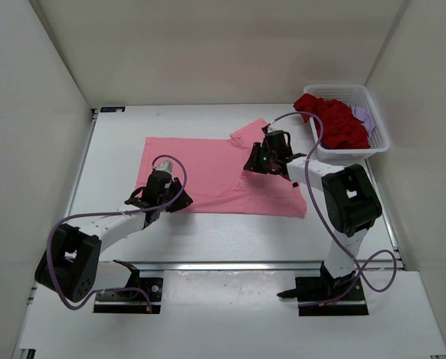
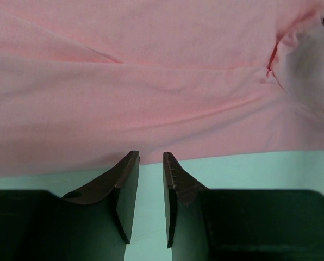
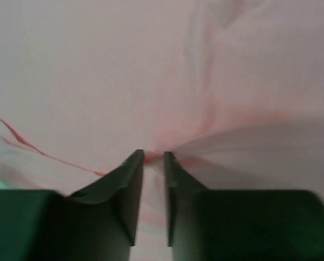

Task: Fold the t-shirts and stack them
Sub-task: Fold the flattened tshirt in 1/3 of the way, then grap the side of the flattened tshirt furthest away from the robot with both arms

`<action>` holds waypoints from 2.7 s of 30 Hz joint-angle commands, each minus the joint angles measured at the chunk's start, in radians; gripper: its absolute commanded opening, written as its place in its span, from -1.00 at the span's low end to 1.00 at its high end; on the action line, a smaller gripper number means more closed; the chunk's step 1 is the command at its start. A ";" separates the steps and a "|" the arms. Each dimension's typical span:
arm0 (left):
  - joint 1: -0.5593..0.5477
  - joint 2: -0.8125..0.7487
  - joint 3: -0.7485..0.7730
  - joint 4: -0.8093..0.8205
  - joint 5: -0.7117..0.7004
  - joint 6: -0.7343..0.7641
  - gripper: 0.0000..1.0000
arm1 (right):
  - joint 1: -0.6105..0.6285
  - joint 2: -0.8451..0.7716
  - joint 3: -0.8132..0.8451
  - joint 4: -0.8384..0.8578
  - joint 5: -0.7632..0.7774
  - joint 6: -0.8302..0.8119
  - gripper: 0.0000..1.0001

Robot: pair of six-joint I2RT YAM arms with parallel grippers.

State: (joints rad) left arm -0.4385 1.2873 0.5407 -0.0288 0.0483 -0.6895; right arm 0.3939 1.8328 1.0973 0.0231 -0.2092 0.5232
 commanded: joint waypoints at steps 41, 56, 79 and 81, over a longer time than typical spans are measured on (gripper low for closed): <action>0.380 -0.226 -0.314 -0.111 0.231 -0.133 -0.30 | 0.204 -0.438 -0.605 -0.064 -0.004 -0.075 -0.90; 0.343 0.233 0.479 -0.061 0.015 -0.033 -0.70 | 0.016 -0.167 0.028 -0.061 -0.119 -0.149 -1.00; 0.403 0.932 1.258 -0.529 -0.390 0.335 -0.28 | -0.105 -0.010 0.164 -0.028 -0.226 -0.147 -1.00; 0.400 0.967 1.300 -0.558 -0.383 0.346 -0.23 | -0.098 -0.014 0.154 -0.029 -0.226 -0.154 -1.00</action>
State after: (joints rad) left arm -0.0257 2.2322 1.7790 -0.5266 -0.3164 -0.3828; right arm 0.2878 1.8294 1.2270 -0.0368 -0.4198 0.3878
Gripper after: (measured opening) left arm 0.379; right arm 0.004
